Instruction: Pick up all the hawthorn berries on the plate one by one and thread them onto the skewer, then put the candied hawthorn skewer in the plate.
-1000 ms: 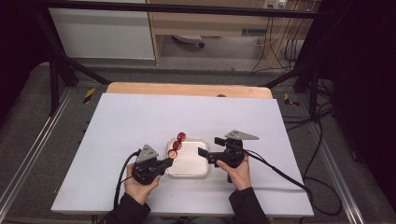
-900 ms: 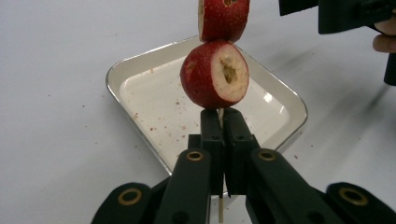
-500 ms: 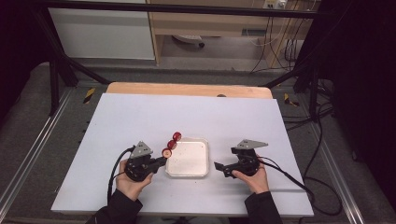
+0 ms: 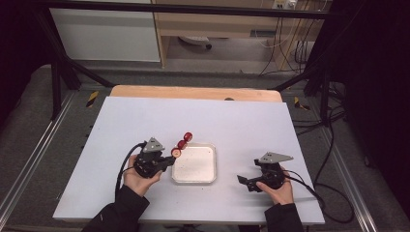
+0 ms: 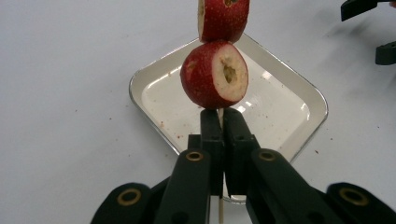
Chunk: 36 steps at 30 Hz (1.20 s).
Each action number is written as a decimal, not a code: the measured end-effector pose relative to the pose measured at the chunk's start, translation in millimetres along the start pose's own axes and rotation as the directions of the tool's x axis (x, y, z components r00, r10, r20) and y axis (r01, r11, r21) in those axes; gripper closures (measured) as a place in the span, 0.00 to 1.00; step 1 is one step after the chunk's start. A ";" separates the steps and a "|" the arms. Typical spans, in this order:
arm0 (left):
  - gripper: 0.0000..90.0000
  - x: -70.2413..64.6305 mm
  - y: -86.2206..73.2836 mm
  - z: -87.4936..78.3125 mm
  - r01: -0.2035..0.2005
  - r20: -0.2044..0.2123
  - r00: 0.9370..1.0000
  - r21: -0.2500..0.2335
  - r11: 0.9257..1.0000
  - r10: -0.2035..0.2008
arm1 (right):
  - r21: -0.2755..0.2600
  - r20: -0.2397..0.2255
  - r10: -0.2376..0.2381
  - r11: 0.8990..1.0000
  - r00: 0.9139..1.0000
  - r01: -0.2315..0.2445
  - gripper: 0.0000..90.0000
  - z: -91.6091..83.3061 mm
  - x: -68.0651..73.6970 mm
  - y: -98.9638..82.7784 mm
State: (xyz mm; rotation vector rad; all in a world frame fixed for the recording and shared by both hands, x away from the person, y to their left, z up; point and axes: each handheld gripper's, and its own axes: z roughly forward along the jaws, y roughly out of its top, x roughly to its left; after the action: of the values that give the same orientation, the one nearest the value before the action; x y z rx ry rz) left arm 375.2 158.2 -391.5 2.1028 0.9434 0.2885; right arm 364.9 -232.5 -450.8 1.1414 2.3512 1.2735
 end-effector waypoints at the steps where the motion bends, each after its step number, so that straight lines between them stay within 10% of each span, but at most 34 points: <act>1: 0.98 0.1 1.7 1.7 -0.005 0.002 1.000 0.007 1.000 0.005 | 0.001 -0.001 -0.006 1.000 1.000 0.006 0.01 -0.8 -0.4 -1.2; 19: 0.98 -4.9 14.9 42.7 -0.032 0.017 0.999 0.118 0.992 0.031 | 0.019 0.006 0.003 1.000 1.000 -0.003 0.01 -6.4 -2.4 -11.5; 36: 0.98 -14.3 8.0 66.1 -0.048 0.013 0.999 0.253 0.966 0.046 | 0.011 0.003 0.008 1.000 1.000 -0.008 0.01 -9.5 -3.4 -13.2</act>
State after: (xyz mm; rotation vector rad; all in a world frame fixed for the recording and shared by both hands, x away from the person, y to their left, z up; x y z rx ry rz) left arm 401.6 106.7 -427.4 2.3599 0.9696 0.1925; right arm 355.2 -244.9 -456.1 1.1568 2.3561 1.2622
